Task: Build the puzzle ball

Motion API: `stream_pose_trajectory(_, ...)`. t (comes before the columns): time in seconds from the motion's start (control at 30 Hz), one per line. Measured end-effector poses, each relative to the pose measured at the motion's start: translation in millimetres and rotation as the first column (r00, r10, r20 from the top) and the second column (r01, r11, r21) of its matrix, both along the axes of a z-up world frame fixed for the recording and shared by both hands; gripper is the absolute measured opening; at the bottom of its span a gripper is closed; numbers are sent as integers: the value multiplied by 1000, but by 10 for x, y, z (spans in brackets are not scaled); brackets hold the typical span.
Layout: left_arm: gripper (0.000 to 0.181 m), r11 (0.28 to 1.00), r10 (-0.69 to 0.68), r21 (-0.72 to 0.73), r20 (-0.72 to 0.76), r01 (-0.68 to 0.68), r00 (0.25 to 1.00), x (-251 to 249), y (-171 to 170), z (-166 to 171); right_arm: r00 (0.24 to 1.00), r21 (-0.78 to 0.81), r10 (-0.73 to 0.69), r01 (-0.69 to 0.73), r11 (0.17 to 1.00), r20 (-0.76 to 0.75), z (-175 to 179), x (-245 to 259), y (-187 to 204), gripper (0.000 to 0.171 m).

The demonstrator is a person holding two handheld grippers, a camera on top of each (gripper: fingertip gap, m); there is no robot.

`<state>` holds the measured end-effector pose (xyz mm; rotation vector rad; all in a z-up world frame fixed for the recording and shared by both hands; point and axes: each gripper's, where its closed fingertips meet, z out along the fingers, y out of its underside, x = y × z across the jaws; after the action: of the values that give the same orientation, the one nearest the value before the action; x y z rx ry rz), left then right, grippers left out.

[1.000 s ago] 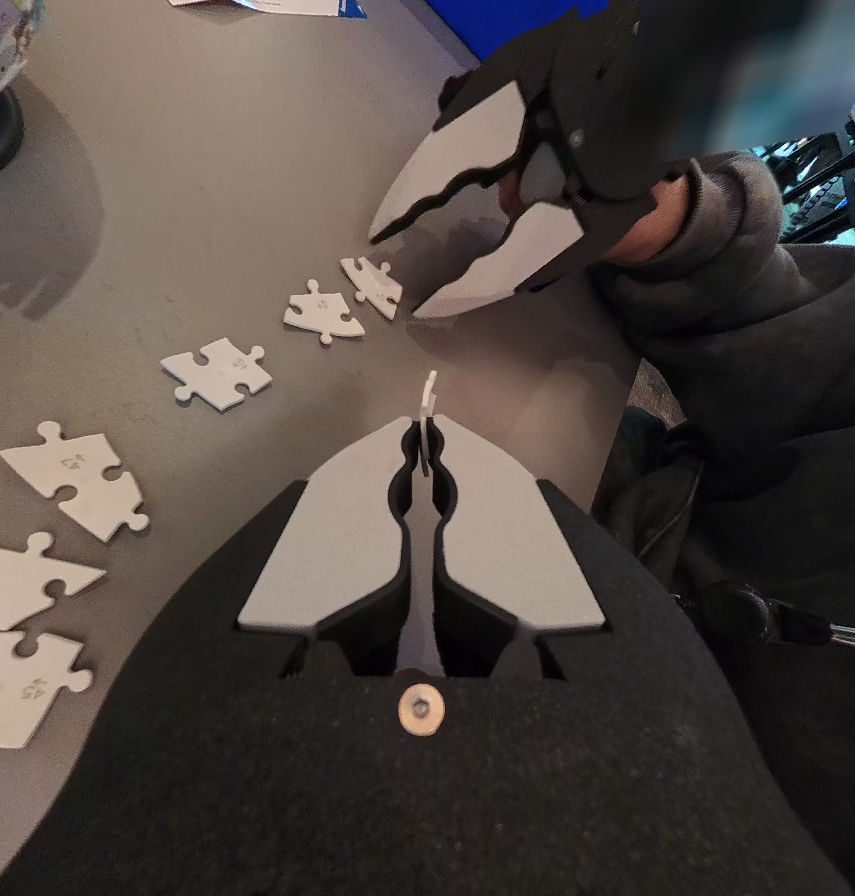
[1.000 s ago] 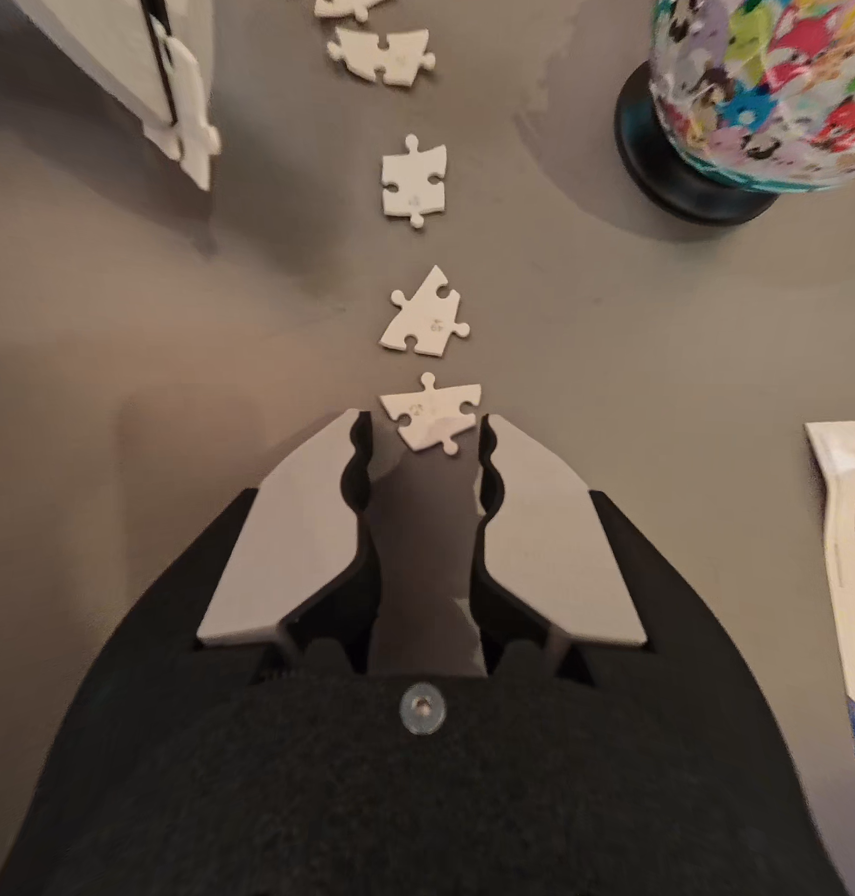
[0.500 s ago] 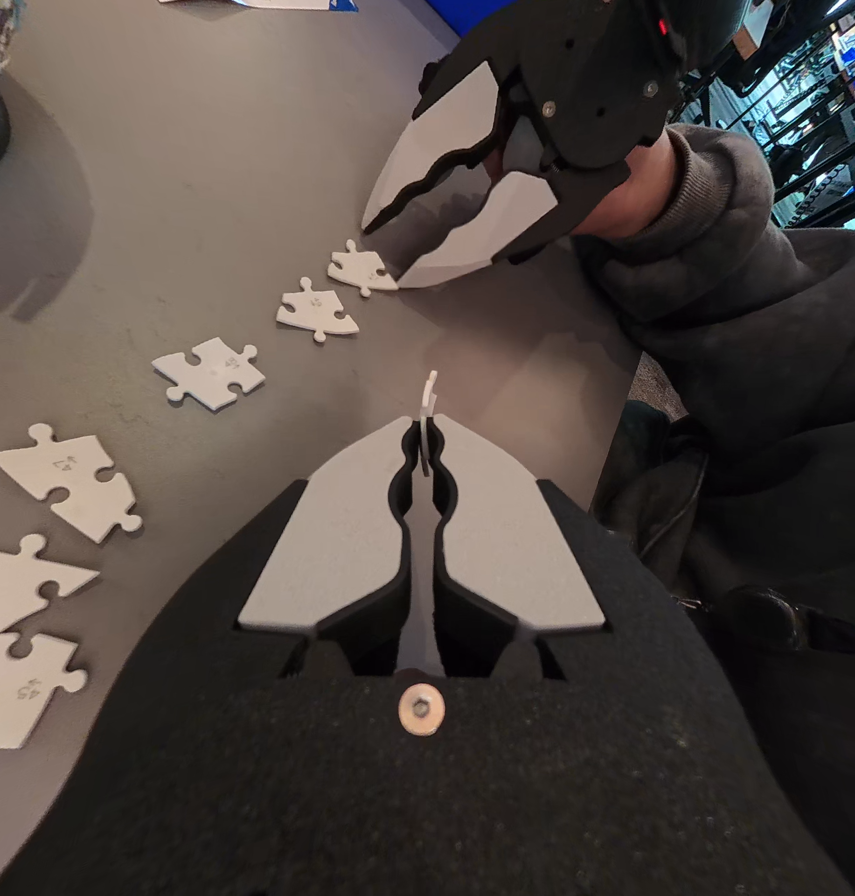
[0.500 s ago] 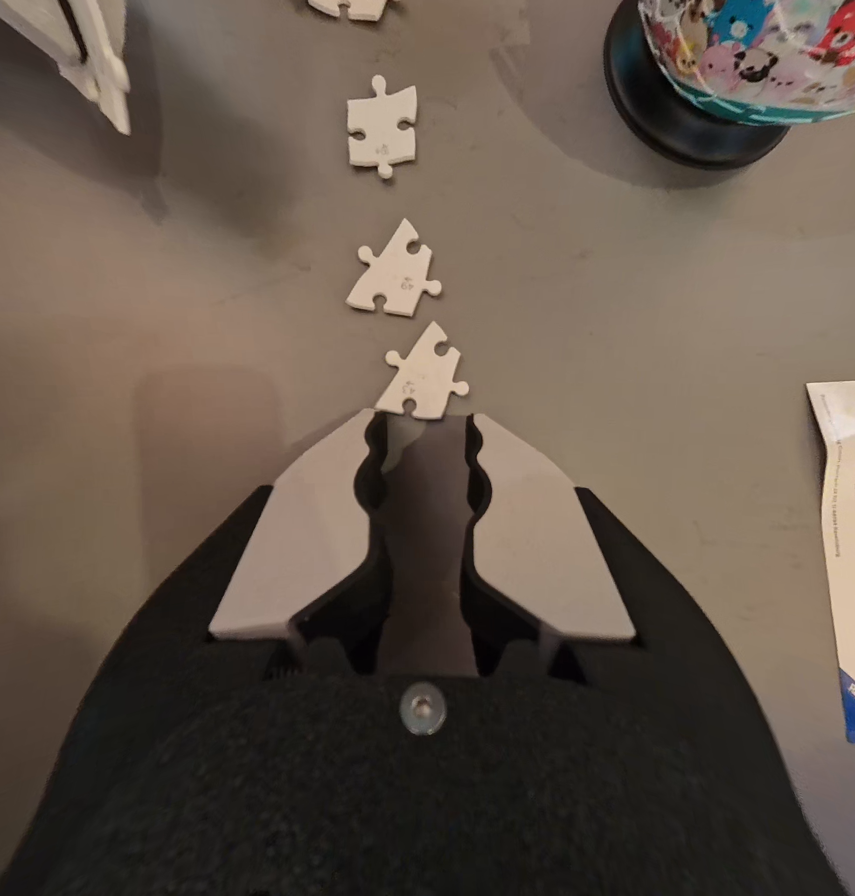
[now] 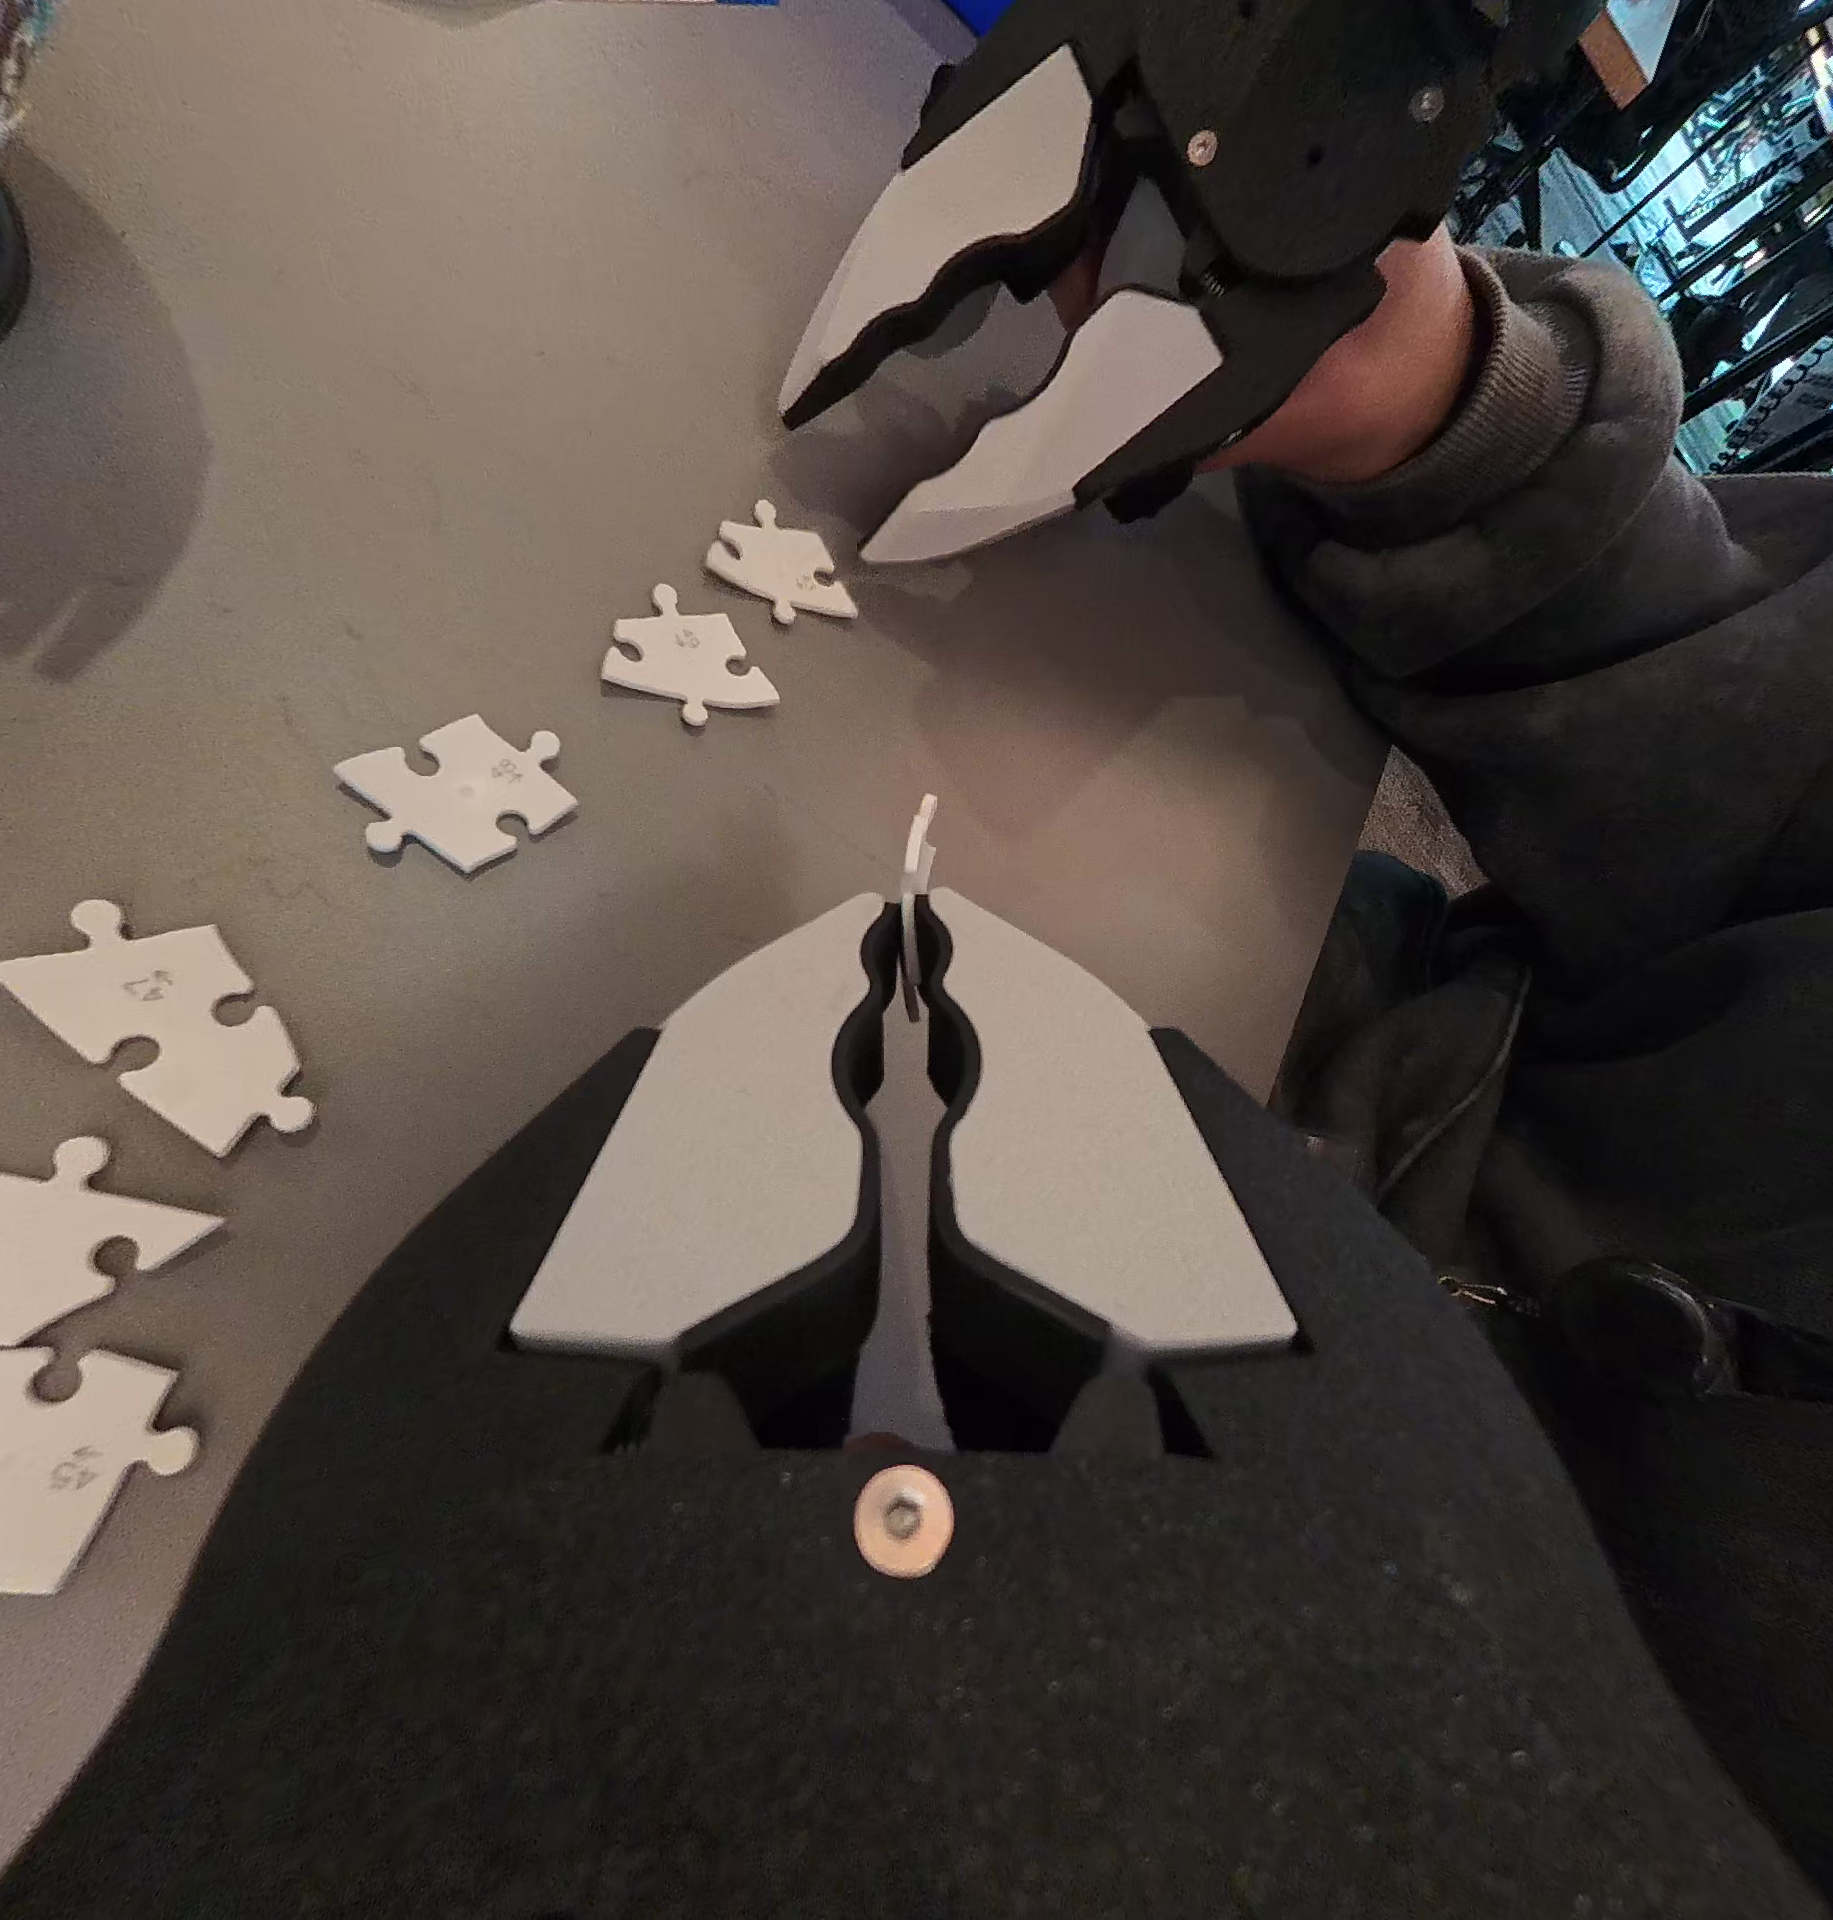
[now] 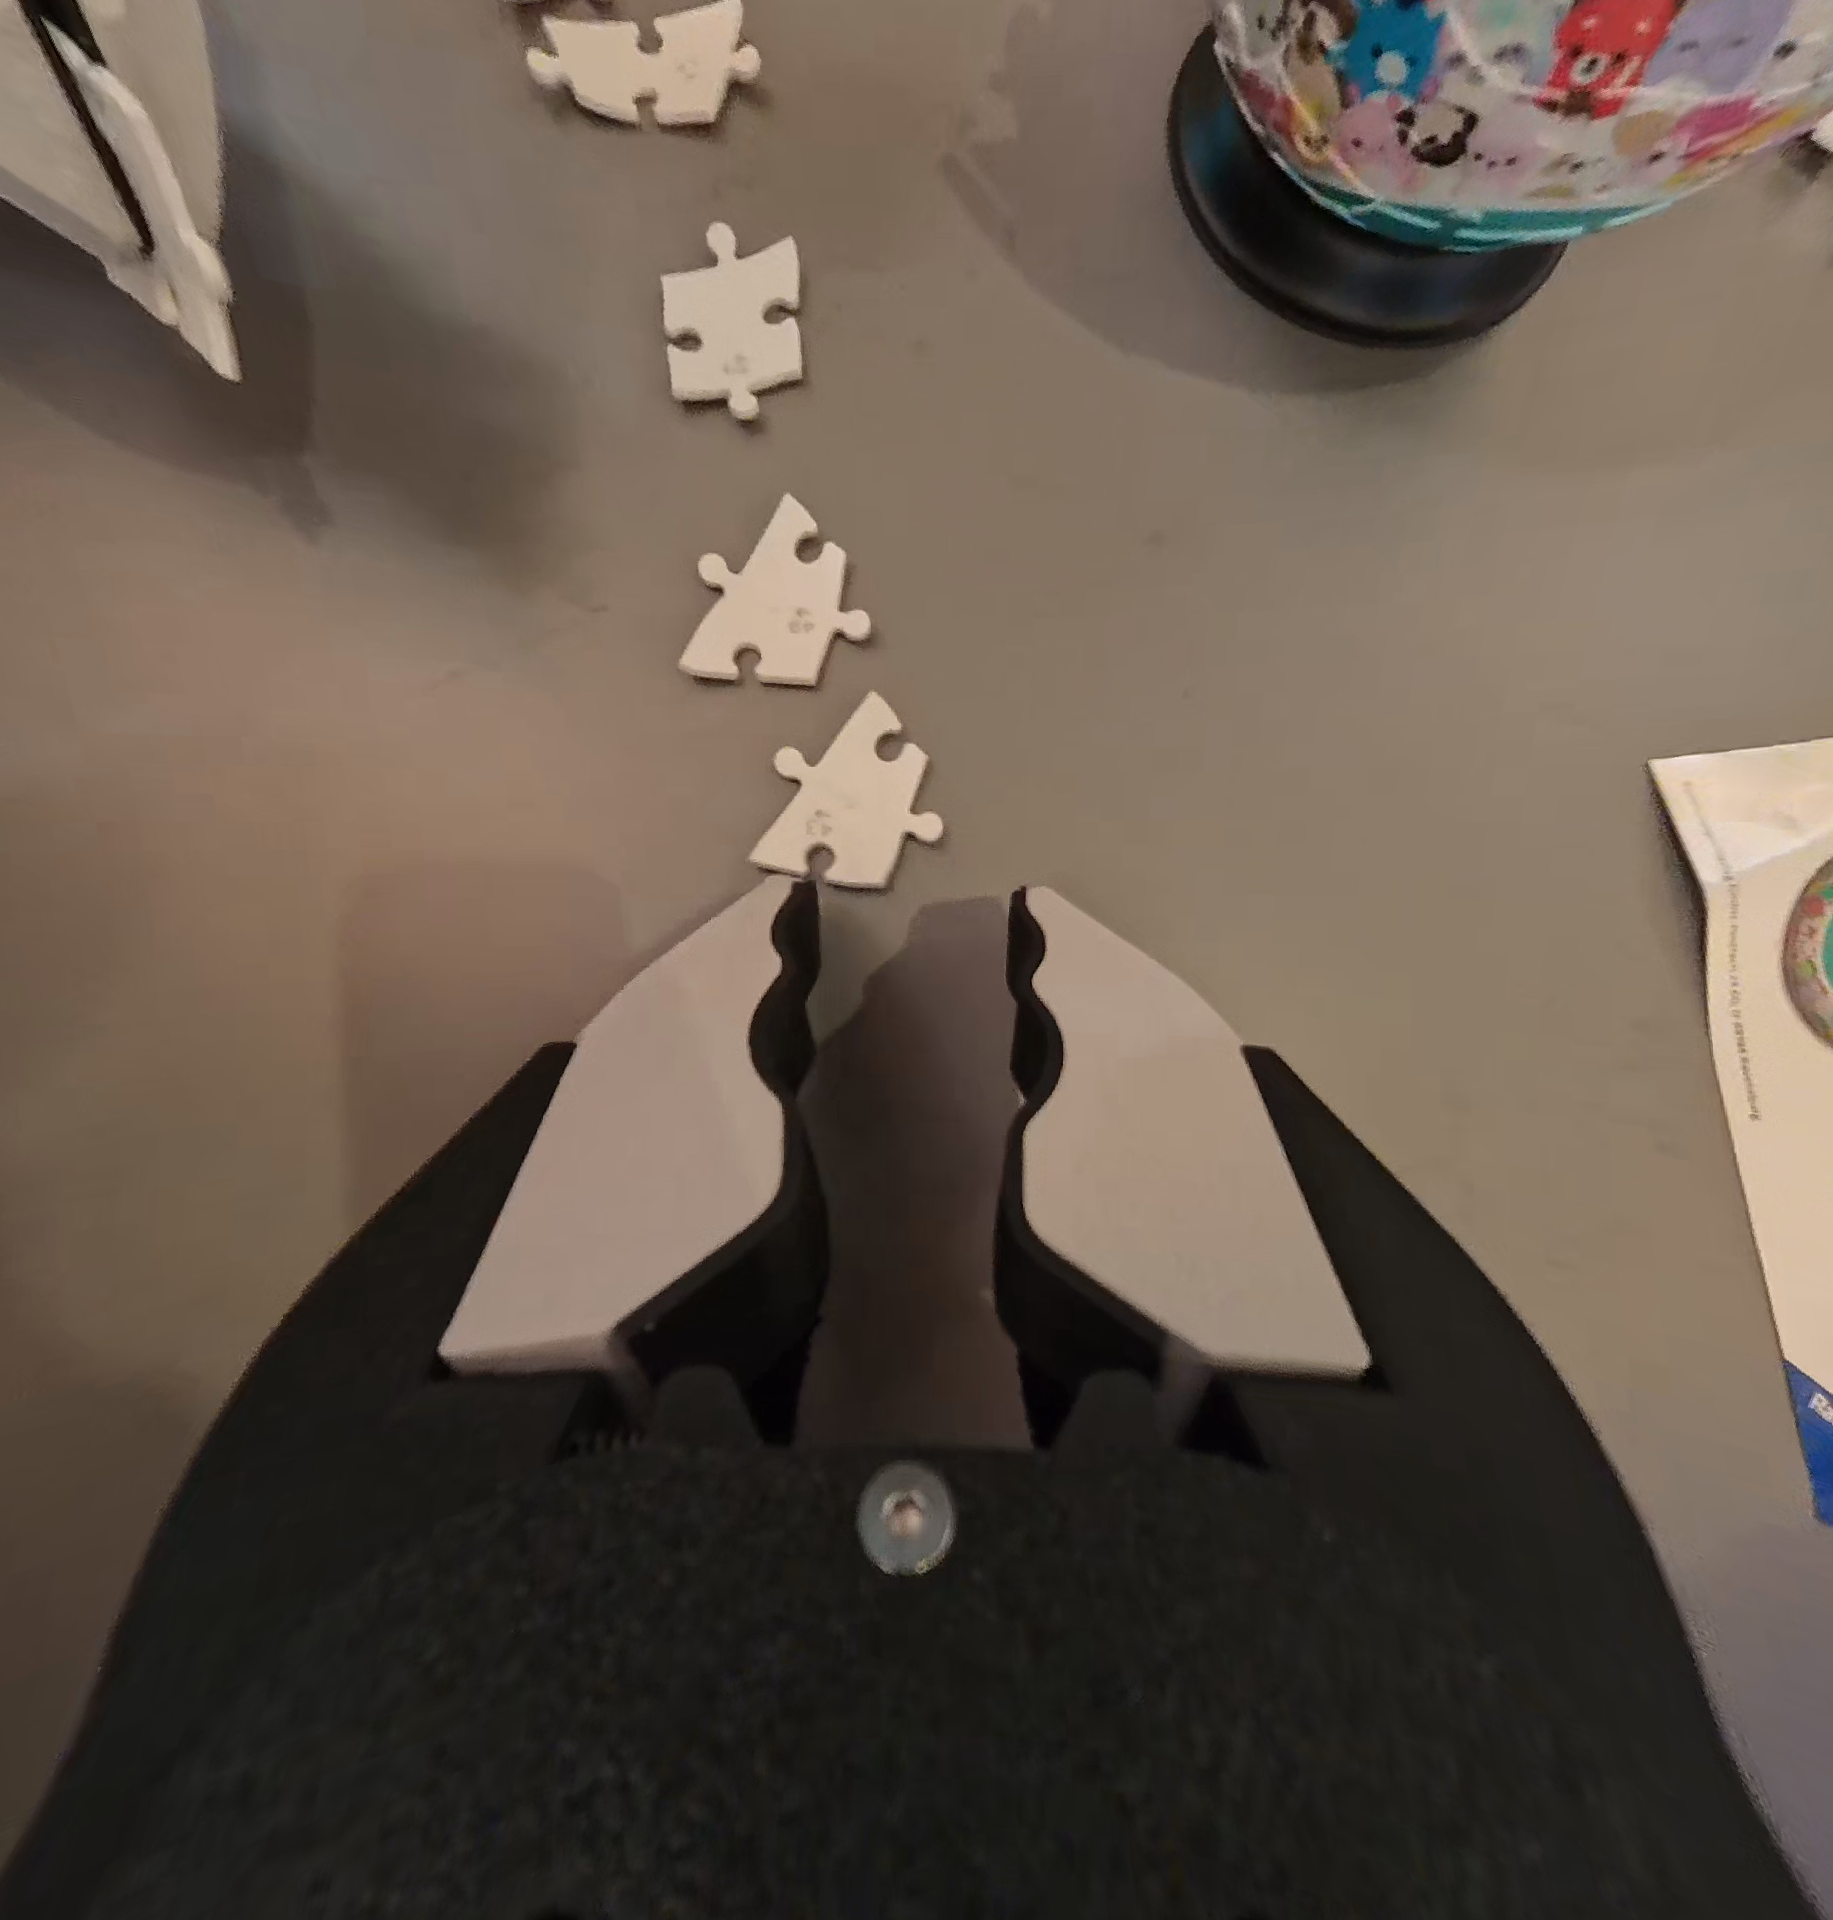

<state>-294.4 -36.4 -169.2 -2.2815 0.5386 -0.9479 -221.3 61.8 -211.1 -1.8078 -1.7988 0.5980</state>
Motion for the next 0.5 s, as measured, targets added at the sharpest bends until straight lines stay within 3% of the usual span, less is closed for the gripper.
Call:
stream_pose_trajectory(0.2, 2, 1000, -5, -4, -5, 5, 1000, 10, -5, -13, 999, -33, 39, -39, 999, -15, -23, -134, -149, 37)
stream_pose_trajectory(0.5, 2, 1000, -5, -3, -10, 5, 1000, 3, -11, -17, 1000, -2, 5, -5, 1000, 2, -11, -59, -16, 34)
